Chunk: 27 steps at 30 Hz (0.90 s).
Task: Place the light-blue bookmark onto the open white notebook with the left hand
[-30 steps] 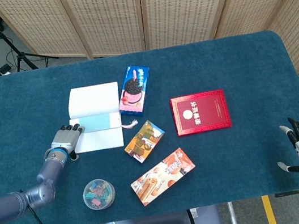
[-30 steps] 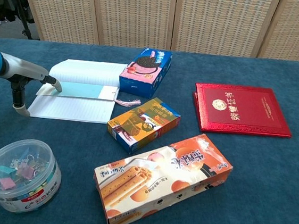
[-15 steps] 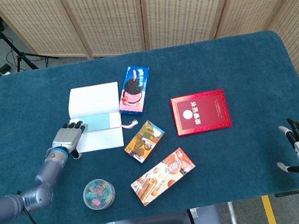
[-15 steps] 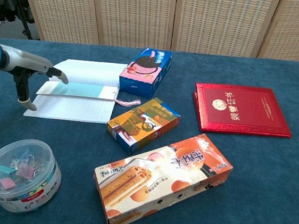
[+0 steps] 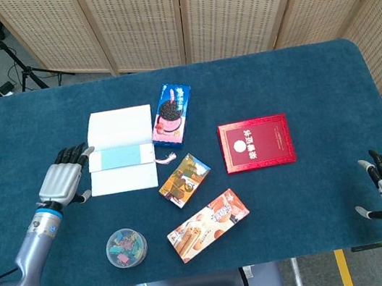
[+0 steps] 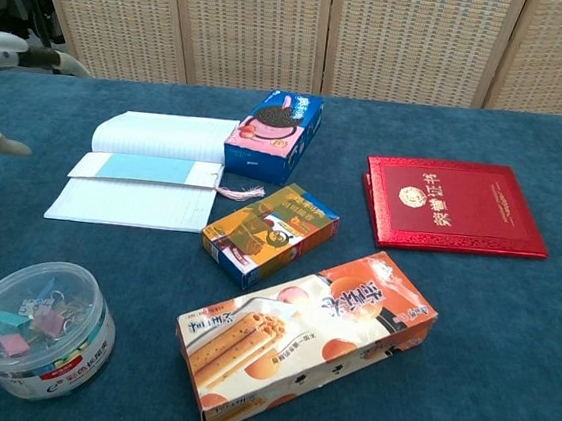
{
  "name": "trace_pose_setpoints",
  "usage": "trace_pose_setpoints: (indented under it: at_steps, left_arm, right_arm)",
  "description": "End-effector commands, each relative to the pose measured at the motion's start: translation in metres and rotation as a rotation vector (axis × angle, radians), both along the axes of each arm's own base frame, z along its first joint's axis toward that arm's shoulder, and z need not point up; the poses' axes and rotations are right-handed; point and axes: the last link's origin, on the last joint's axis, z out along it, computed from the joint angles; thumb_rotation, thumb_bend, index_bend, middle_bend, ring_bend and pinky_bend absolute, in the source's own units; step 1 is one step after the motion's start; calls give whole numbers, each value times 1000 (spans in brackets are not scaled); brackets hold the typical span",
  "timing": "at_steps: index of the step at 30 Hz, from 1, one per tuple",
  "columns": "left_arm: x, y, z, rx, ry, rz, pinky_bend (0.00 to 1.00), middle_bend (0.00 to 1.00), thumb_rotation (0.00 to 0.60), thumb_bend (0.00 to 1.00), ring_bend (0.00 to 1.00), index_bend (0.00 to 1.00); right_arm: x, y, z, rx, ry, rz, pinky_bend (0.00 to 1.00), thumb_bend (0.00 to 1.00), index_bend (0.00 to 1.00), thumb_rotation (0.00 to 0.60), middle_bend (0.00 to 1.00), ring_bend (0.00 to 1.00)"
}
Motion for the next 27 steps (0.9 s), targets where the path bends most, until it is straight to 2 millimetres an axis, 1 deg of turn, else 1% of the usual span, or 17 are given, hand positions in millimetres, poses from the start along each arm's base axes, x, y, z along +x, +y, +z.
trace_pose_setpoints:
  at_steps: [1, 3, 5, 10, 14, 19, 27]
  left_arm:
    - [-27, -44, 4, 47, -93, 1, 0, 0, 600, 243, 0, 14]
    - [-46, -66, 8, 66, -106, 41, 0, 0, 600, 242, 0, 14]
    - [-60, -81, 13, 93, -104, 48, 0, 0, 600, 241, 0, 14]
    - [-76, -101, 26, 194, -83, 21, 0, 0, 600, 240, 0, 14]
    - [-79, -106, 29, 221, -71, 0, 0, 0, 600, 237, 0, 14]
    - [-82, -108, 33, 232, -79, 0, 0, 0, 600, 237, 0, 14]
    - [-82, -109, 40, 269, -101, 1, 0, 0, 600, 237, 0, 14]
  right_arm:
    - [2, 1, -1, 3, -1, 11, 0, 105, 122, 600, 0, 0]
    - [5, 2, -2, 10, 1, 25, 0, 105, 122, 600, 0, 0]
    - [6, 3, -3, 13, 7, 34, 0, 105, 122, 600, 0, 0]
    - [9, 4, -2, 2, 14, 53, 0, 105, 122, 600, 0, 0]
    - [12, 6, -1, -7, 13, 63, 0, 105, 122, 600, 0, 0]
    - [15, 8, -1, -12, 13, 77, 0, 105, 122, 600, 0, 0]
    - [16, 8, -9, 20, 25, 80, 0, 105, 122, 600, 0, 0]
